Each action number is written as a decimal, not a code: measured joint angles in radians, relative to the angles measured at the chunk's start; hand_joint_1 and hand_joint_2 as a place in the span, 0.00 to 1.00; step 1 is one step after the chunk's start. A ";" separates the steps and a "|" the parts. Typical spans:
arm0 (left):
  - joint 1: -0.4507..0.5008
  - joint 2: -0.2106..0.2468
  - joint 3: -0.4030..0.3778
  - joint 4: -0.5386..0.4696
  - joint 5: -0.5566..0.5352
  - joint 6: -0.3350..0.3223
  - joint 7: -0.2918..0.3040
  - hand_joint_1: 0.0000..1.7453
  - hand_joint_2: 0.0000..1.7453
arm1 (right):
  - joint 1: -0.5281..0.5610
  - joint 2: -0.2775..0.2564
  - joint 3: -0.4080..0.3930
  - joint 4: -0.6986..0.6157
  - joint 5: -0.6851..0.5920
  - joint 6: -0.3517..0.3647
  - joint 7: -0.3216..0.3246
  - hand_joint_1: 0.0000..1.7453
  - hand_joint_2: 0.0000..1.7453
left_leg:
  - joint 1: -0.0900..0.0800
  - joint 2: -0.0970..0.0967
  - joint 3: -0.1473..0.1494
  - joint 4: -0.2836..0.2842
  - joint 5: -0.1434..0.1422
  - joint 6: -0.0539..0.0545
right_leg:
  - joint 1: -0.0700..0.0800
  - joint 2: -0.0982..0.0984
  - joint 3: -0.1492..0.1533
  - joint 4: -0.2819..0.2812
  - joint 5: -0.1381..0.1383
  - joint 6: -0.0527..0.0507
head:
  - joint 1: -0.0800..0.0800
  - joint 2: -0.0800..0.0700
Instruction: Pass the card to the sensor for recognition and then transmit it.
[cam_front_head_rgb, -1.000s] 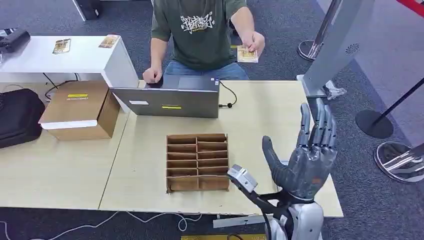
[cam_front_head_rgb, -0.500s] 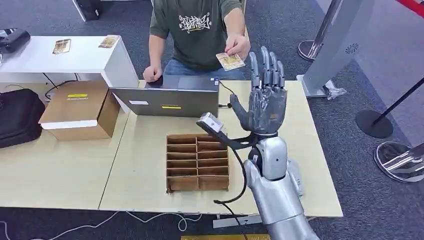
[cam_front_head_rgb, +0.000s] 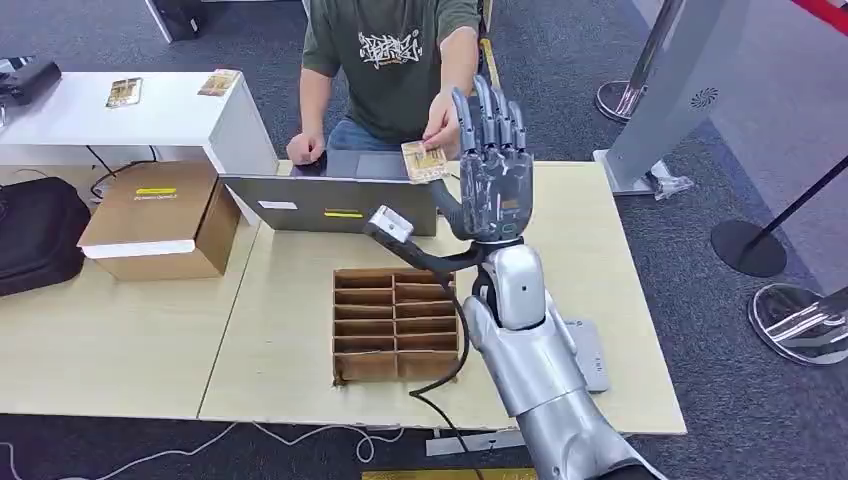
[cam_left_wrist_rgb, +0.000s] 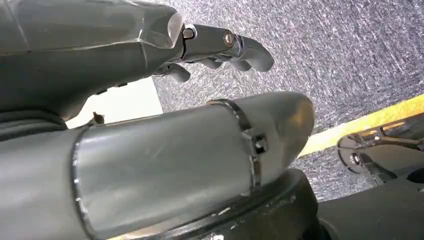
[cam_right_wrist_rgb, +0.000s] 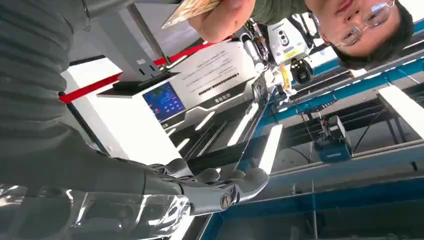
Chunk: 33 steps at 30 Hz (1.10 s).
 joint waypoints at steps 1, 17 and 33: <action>0.000 0.001 0.000 0.000 0.000 0.000 0.001 0.00 0.00 | 0.000 0.000 0.000 0.003 0.002 0.000 0.002 0.00 1.00 | 0.000 0.000 0.000 0.000 0.000 0.000 | 0.000 0.000 0.000 0.000 0.000 0.000 | 0.000 0.000; 0.000 0.006 0.000 0.000 0.006 0.000 0.005 0.00 0.00 | -0.008 0.000 0.000 0.032 -0.008 0.000 -0.005 1.00 1.00 | 0.000 0.000 0.000 0.000 0.000 0.000 | 0.000 0.000 0.000 0.000 0.000 0.000 | 0.000 0.000; 0.000 0.011 0.000 0.000 0.015 0.001 0.005 0.00 0.00 | -0.024 0.000 0.012 0.060 -0.008 0.000 -0.009 1.00 1.00 | 0.000 0.000 0.000 0.000 0.000 0.000 | 0.000 0.000 0.000 0.000 0.000 0.000 | 0.000 0.000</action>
